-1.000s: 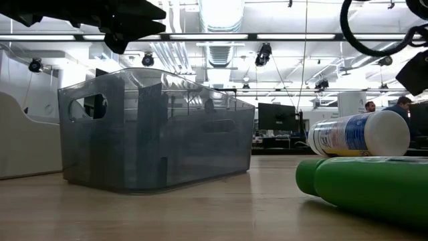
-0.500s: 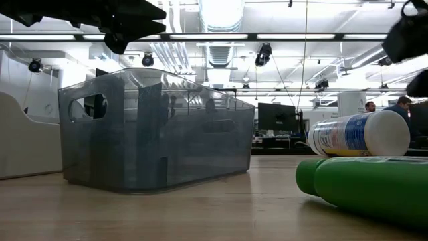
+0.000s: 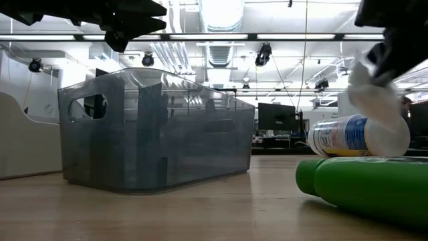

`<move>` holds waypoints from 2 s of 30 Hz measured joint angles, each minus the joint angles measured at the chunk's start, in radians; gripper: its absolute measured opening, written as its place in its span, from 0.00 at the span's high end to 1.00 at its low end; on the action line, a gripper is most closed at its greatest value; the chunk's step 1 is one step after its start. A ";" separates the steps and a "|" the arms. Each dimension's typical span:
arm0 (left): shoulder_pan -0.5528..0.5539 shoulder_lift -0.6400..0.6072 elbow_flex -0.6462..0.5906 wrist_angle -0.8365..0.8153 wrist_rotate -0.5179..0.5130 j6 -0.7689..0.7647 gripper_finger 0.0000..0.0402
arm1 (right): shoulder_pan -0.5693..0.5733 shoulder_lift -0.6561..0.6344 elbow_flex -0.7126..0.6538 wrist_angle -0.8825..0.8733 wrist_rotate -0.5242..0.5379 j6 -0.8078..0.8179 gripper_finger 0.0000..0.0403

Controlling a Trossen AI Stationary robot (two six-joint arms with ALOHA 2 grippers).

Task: Pick & Place Travel size toiletries
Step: Put the cotton pack into the white bin

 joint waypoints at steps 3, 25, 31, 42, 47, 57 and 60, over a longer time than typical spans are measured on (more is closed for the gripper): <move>0.000 0.000 0.000 0.000 0.000 0.000 0.54 | 0.000 -0.006 0.000 0.003 0.112 -0.012 0.95; 0.000 0.212 0.000 0.169 0.000 -0.013 0.54 | -0.076 -0.008 -0.001 0.215 0.515 -0.088 0.95; 0.000 0.278 0.001 0.255 0.001 -0.014 0.54 | -0.092 -0.008 -0.003 0.320 0.512 -0.164 0.94; 0.001 0.347 0.030 0.330 0.002 -0.011 0.55 | -0.108 -0.008 -0.011 0.447 0.507 -0.233 0.95; 0.001 0.405 0.107 0.295 0.020 0.022 0.55 | -0.114 -0.008 -0.030 0.569 0.495 -0.300 0.95; 0.001 0.560 0.315 0.176 0.023 0.150 0.55 | -0.141 -0.007 -0.068 0.712 0.433 -0.378 0.94; 0.003 0.597 0.357 0.175 0.019 0.191 0.55 | -0.140 -0.007 -0.068 0.713 0.397 -0.378 0.94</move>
